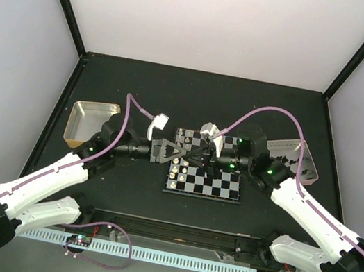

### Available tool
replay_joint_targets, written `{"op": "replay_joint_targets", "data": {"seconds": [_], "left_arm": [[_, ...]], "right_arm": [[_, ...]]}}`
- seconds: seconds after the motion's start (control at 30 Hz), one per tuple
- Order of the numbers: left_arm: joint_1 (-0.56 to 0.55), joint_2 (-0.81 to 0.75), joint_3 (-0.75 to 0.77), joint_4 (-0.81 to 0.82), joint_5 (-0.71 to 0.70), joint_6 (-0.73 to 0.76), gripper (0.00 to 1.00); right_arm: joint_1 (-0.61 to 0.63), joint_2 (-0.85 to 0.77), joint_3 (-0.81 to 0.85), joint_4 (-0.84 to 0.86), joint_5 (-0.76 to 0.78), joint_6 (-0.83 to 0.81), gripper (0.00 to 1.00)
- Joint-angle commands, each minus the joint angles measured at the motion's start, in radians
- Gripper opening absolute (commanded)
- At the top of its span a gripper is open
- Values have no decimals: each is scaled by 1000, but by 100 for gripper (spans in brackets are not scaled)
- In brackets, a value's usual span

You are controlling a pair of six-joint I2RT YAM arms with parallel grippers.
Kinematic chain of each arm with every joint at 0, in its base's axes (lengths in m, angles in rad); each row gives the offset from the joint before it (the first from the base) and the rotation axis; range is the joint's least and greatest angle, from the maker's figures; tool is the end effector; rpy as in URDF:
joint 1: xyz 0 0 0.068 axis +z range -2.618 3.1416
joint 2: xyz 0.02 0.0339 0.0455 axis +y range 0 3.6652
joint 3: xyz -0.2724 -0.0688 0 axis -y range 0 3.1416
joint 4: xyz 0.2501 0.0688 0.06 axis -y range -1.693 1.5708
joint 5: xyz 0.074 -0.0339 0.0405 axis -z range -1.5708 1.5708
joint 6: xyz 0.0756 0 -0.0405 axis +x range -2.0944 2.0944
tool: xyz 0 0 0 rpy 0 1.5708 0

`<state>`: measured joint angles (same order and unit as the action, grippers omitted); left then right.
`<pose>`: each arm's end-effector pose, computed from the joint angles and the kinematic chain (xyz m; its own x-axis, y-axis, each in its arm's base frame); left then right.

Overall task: Set up the chess pieces on the board
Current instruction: Place the chess piece on the chessboard.

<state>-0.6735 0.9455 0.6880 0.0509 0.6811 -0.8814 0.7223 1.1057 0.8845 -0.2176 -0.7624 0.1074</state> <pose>0.1638 -0.1916 0.3015 -0.8476 -0.0906 -0.5229 0.4909 0.2405 -0.8374 0.1692 0.2187 0.3060 -0.4185 -0.2654 -0.8686 -0.9076 0.1586 0.3888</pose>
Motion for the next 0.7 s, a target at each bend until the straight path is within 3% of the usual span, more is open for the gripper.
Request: {"op": "replay_joint_targets", "data": {"seconds": [0.0,0.13,0.23,0.3,0.4,0.47,0.67], "left_arm": [[3,12,37,-8,5,1,3],[3,2,39,16,5,-10,2],[3,-19,31,71,-16,-33,2],[4,-39,27,108,-44,-56,2],[5,-63,11,186,-92,-103,2],[5,-73,-7,252,-113,-142,2],[6,-78,-33,333,-152,-197,1]], "right_arm": [[9,-26,14,76,6,41,1],[10,-65,-30,200,5,182,12],[9,-90,-87,361,29,381,34],[9,-105,-156,534,86,588,43],[11,-84,-290,945,136,914,45],[17,-45,-347,1129,175,1090,45],[41,-15,-365,1237,228,1204,47]]}}
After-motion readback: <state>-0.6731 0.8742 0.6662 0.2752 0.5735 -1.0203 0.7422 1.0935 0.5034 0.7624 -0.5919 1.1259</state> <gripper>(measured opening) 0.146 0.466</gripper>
